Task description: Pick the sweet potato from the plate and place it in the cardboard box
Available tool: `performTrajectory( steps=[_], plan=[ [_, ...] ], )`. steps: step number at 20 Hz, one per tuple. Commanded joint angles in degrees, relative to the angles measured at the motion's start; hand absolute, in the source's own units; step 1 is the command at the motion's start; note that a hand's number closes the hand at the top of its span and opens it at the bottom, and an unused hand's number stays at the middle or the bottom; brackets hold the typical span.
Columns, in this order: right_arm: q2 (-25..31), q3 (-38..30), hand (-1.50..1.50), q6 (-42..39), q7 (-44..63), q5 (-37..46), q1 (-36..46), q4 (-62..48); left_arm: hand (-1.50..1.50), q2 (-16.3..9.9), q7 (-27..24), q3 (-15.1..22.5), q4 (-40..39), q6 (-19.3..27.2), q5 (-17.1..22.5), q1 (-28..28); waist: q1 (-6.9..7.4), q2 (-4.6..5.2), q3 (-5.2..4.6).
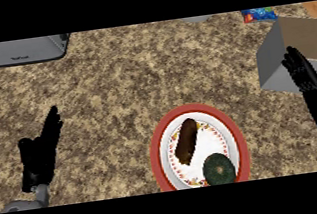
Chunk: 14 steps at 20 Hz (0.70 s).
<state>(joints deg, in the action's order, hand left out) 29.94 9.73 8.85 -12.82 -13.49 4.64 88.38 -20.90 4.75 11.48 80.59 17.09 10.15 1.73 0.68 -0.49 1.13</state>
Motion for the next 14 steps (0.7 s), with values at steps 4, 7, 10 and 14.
performTrajectory(
  steps=[4, 7, 10, 14],
  plan=[
    [2.78, 3.48, -1.5, 14.78, 15.75, 15.59, 8.02, 9.83, 0.0, -4.72, -4.54, 2.39, 5.39, -5.26, -4.16, 7.1, -1.81, -1.02, -1.92],
    [14.22, 4.73, -1.5, 11.59, 21.34, 25.52, 6.45, 5.12, 0.0, -5.51, -6.43, 3.85, 6.46, -7.47, -4.87, 8.32, -4.45, -1.22, -3.4],
    [12.39, 9.02, -1.5, 14.68, 32.26, 32.31, 8.64, 10.63, 0.0, -7.07, -7.09, 3.82, 7.64, -10.38, -4.32, 10.64, -3.46, -1.1, -2.37],
    [16.82, 16.1, -1.5, 7.25, 44.05, 42.84, 12.83, 16.41, 0.0, -7.3, -7.96, 4.68, 8.14, -11.51, -4.77, 10.44, -1.43, -0.78, -2.14]
  ],
)
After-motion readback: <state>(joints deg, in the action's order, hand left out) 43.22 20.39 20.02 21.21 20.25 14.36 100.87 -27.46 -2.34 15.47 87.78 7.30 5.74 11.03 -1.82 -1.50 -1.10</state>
